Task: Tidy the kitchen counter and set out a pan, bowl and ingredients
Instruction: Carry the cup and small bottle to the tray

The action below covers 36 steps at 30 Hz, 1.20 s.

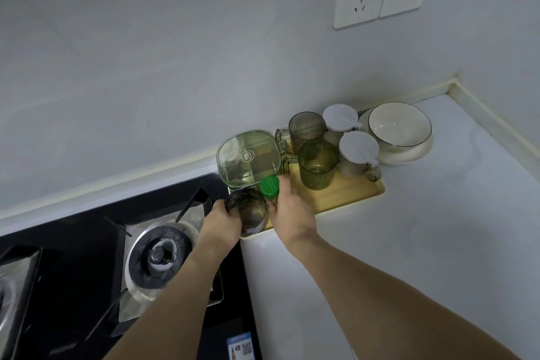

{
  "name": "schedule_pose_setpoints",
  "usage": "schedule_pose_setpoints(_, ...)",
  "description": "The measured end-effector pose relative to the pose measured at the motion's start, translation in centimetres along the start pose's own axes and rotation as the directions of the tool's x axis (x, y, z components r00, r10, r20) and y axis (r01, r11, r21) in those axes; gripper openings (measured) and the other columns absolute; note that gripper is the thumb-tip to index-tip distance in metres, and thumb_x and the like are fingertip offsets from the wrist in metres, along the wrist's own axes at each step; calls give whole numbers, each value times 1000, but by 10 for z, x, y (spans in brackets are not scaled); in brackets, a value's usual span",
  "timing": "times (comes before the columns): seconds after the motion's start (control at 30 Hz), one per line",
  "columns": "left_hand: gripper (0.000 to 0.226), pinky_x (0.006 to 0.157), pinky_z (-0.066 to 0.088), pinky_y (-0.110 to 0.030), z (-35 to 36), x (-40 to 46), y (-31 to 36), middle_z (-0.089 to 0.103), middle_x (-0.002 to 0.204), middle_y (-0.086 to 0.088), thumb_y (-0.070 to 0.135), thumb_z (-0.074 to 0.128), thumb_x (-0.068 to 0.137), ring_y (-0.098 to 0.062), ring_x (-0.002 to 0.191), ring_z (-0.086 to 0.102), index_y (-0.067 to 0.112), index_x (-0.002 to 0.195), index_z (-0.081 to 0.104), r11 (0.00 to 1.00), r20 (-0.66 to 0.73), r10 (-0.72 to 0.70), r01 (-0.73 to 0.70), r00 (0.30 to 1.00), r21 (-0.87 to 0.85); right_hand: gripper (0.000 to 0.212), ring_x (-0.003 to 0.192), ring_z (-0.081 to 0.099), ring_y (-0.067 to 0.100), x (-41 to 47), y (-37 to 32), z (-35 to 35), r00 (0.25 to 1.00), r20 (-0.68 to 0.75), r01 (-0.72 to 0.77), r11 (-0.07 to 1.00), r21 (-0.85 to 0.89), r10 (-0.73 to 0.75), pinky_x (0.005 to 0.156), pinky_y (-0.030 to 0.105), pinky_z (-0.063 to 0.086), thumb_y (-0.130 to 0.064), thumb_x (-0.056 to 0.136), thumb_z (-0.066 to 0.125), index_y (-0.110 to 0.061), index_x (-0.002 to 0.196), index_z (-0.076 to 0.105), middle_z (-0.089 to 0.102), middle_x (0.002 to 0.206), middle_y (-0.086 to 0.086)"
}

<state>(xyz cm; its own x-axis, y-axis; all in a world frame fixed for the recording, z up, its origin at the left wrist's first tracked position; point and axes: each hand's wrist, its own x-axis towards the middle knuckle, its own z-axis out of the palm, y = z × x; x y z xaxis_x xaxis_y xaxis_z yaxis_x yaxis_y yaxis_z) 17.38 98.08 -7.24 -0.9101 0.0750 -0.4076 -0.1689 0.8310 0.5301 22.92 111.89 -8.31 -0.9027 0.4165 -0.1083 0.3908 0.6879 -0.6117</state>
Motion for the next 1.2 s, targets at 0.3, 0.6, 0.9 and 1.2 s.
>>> schedule_pose_setpoints(0.3, 28, 80, 37, -32, 2, -1, 2, 60, 116, -21, 21, 38, 99, -38, 104, 55, 4, 119, 49, 1000, -7, -10, 10, 1000, 7, 30, 106, 60, 32, 8, 9, 13, 975, 124, -209, 952, 225, 185, 82, 34, 47, -24, 91, 58, -18, 120, 55, 67, 110, 8)
schedule_pose_setpoints(0.6, 27, 82, 39, -33, 2, -2, 1, 61, 115, -20, 22, 39, 99, -37, 105, 55, 5, 118, 49, 1000, -11, -4, 4, 1000, -5, 41, 124, 47, 27, 12, 19, 21, 993, 58, -107, 994, 11, 106, 100, 33, 38, -32, 92, 56, -17, 130, 46, 60, 125, 4)
schedule_pose_setpoints(0.9, 30, 82, 41, -33, 1, -5, 1, 62, 114, -18, 25, 40, 98, -35, 103, 56, 8, 120, 50, 998, -2, -38, 38, 999, -46, 44, 120, 50, 27, 4, 22, 11, 987, 109, -123, 991, 53, 117, 93, 32, 42, -25, 91, 60, -16, 132, 47, 60, 124, 7)
schedule_pose_setpoints(1.2, 37, 92, 41, -41, -14, -48, 8, 60, 121, -24, 26, 39, 101, -42, 114, 53, 0, 124, 50, 983, -219, -6, -34, 976, -179, 56, 126, 46, 25, -36, 14, -30, 999, 6, -50, 989, 137, 50, 102, 33, 38, -21, 90, 61, -15, 140, 38, 45, 141, 6)
